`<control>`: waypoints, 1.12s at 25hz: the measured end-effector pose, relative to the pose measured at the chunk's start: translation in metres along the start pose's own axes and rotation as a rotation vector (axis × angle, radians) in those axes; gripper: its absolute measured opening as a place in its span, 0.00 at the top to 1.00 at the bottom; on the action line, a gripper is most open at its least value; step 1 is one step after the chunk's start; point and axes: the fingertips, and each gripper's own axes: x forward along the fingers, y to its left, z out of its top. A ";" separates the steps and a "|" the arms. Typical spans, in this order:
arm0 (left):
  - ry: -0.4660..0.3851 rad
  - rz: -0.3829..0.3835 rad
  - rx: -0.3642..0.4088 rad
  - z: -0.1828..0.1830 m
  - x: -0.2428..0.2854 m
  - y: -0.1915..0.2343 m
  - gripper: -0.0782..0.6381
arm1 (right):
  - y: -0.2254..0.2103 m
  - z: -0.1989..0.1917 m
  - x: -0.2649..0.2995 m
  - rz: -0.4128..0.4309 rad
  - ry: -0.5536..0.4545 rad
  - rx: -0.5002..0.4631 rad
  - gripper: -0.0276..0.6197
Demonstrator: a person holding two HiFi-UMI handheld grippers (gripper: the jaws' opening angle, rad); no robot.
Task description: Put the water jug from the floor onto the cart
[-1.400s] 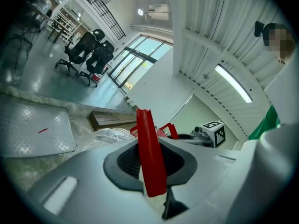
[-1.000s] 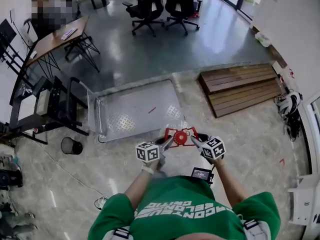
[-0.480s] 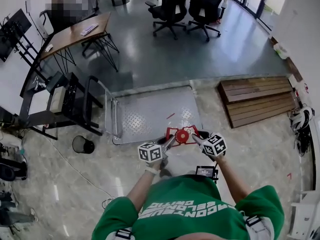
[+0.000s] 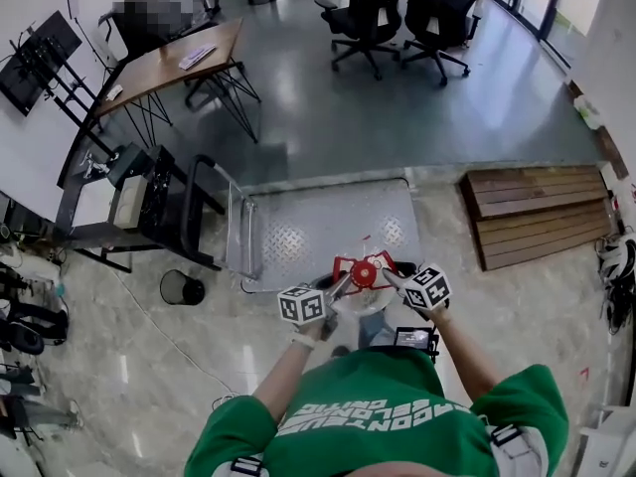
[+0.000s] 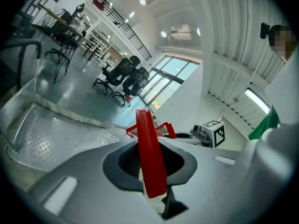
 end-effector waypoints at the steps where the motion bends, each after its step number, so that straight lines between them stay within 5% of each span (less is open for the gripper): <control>1: -0.001 0.010 -0.010 0.004 0.004 0.009 0.79 | -0.007 0.004 0.009 0.013 0.004 -0.003 0.84; 11: -0.084 0.084 -0.115 0.060 0.065 0.065 0.80 | -0.091 0.049 0.065 0.125 0.029 -0.024 0.85; 22: -0.123 0.171 -0.128 0.115 0.105 0.121 0.82 | -0.148 0.112 0.116 0.187 0.027 -0.083 0.86; 28: -0.083 0.184 -0.195 0.105 0.116 0.152 0.82 | -0.161 0.095 0.148 0.198 0.118 -0.037 0.86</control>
